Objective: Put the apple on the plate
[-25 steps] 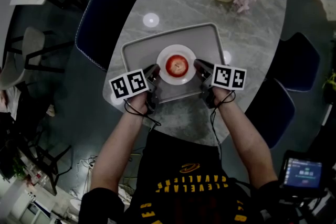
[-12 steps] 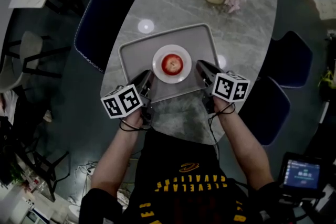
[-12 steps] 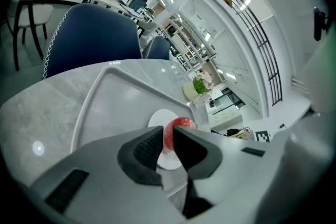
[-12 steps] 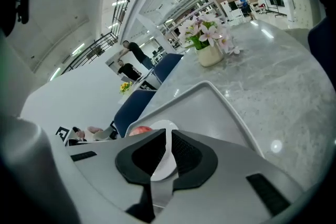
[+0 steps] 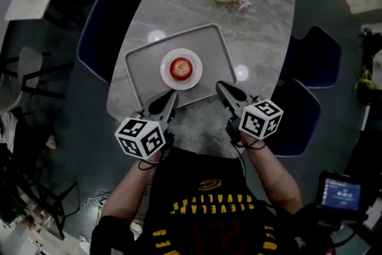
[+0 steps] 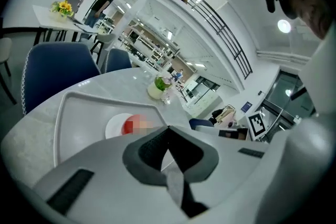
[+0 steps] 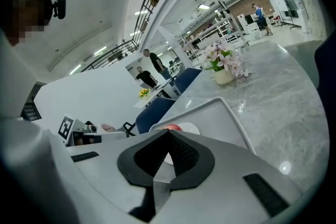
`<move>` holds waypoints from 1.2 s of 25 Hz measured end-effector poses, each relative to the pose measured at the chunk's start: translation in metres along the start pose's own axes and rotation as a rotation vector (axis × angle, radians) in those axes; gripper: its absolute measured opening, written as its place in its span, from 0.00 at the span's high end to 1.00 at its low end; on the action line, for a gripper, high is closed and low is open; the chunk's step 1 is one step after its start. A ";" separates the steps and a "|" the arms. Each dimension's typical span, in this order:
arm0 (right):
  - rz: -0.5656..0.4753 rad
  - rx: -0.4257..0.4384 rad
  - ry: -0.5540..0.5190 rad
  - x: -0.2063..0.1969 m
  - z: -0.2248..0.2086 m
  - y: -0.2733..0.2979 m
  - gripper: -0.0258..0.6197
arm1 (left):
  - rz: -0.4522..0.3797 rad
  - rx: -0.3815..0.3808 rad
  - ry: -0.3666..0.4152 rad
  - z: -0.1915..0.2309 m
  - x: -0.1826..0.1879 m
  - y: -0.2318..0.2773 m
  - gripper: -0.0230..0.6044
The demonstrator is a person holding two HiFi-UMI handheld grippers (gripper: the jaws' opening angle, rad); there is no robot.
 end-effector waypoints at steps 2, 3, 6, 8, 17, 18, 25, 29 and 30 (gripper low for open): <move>-0.032 0.023 -0.009 -0.001 0.011 -0.014 0.95 | -0.020 -0.014 0.048 -0.021 0.001 -0.006 0.96; -0.049 0.034 -0.013 0.000 0.016 -0.022 0.95 | -0.029 -0.019 0.067 -0.031 0.002 -0.009 0.96; -0.094 0.061 -0.031 -0.002 0.028 -0.044 0.95 | -0.057 -0.033 0.099 -0.060 -0.002 -0.016 0.96; -0.121 0.074 -0.073 -0.004 0.034 -0.058 0.95 | -0.073 -0.041 0.102 -0.078 -0.008 -0.018 0.96; -0.274 0.130 -0.148 -0.013 0.048 -0.143 0.95 | -0.087 -0.109 0.184 -0.175 -0.048 -0.019 0.96; -0.292 0.134 -0.151 -0.013 0.049 -0.149 0.95 | -0.088 -0.118 0.203 -0.183 -0.049 -0.018 0.96; -0.354 0.175 -0.265 -0.018 0.067 -0.181 0.95 | -0.161 -0.102 0.260 -0.217 -0.057 -0.033 0.96; -0.372 0.185 -0.332 -0.020 0.076 -0.196 0.95 | -0.194 -0.082 0.296 -0.230 -0.064 -0.044 0.96; -0.375 0.186 -0.341 -0.020 0.077 -0.199 0.95 | -0.203 -0.076 0.304 -0.233 -0.066 -0.046 0.96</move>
Point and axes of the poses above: the fingertips, and each gripper's own axes: y forward along the fingers, z to its left, x out of its top, the point moved 9 cm from there along -y, backward along the fingers, and after that the axes turned 2 degrees about y, right-handed, at the moved point
